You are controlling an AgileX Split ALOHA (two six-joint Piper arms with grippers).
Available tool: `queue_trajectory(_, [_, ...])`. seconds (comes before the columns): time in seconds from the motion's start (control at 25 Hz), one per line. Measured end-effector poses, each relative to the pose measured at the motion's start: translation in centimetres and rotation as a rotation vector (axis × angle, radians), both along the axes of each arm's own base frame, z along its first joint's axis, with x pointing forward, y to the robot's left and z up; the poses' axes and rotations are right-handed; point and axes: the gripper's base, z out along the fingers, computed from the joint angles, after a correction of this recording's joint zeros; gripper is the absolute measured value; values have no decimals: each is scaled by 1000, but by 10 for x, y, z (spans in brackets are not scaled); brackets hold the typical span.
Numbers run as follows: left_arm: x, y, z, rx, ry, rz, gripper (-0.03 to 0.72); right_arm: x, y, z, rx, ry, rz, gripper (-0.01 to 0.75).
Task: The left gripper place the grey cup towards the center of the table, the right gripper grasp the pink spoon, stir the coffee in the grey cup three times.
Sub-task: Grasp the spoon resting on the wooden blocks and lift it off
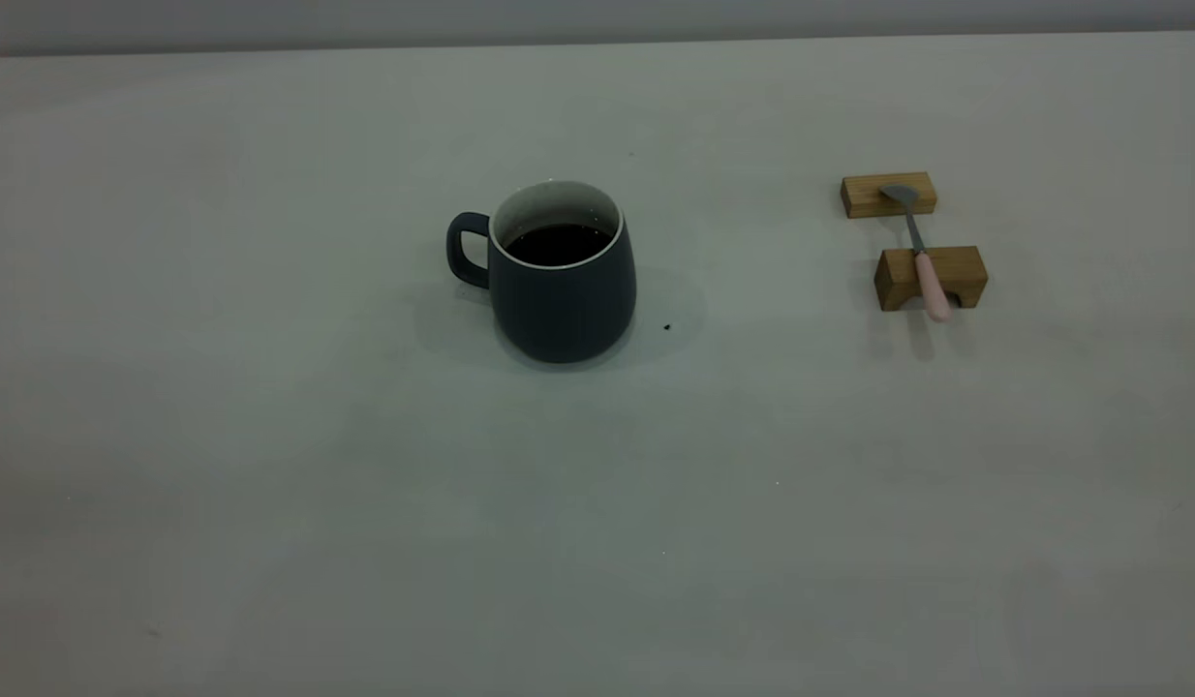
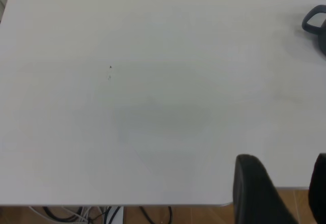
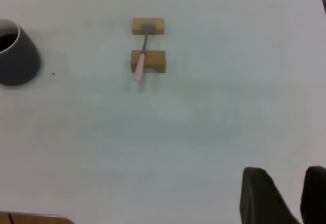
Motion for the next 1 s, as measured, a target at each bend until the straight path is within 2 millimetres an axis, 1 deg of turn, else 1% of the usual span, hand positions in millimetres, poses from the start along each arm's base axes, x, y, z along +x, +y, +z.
queue_trajectory(0.16, [0,0,0,0,0,0,337,0,3,2,35,-15,19,237])
queue_trajectory(0.24, [0,0,0,0,0,0,337,2,3,9,38,-42,15,240])
queue_trajectory(0.36, [0,0,0,0,0,0,337,19,0,25,55,-12,-33,267])
queue_trajectory(0.4, [0,0,0,0,0,0,337,29,-1,29,50,23,-47,288])
queue_trajectory(0.52, [0,0,0,0,0,0,337,69,-2,37,50,118,-60,381])
queue_trajectory(0.64, [0,0,0,0,0,0,337,116,-2,31,37,226,-54,495])
queue_trajectory(0.72, [0,0,0,0,0,0,337,149,-3,20,27,309,-47,564])
queue_trajectory(0.8, [0,0,0,0,0,0,337,178,-2,6,32,370,-36,603])
queue_trajectory(0.88, [0,0,0,0,0,0,337,206,0,-14,36,444,-10,620])
queue_trajectory(0.92, [0,0,0,0,0,0,337,218,1,-21,39,462,8,622])
queue_trajectory(1.0, [0,0,0,0,0,0,337,241,6,-42,40,520,52,623])
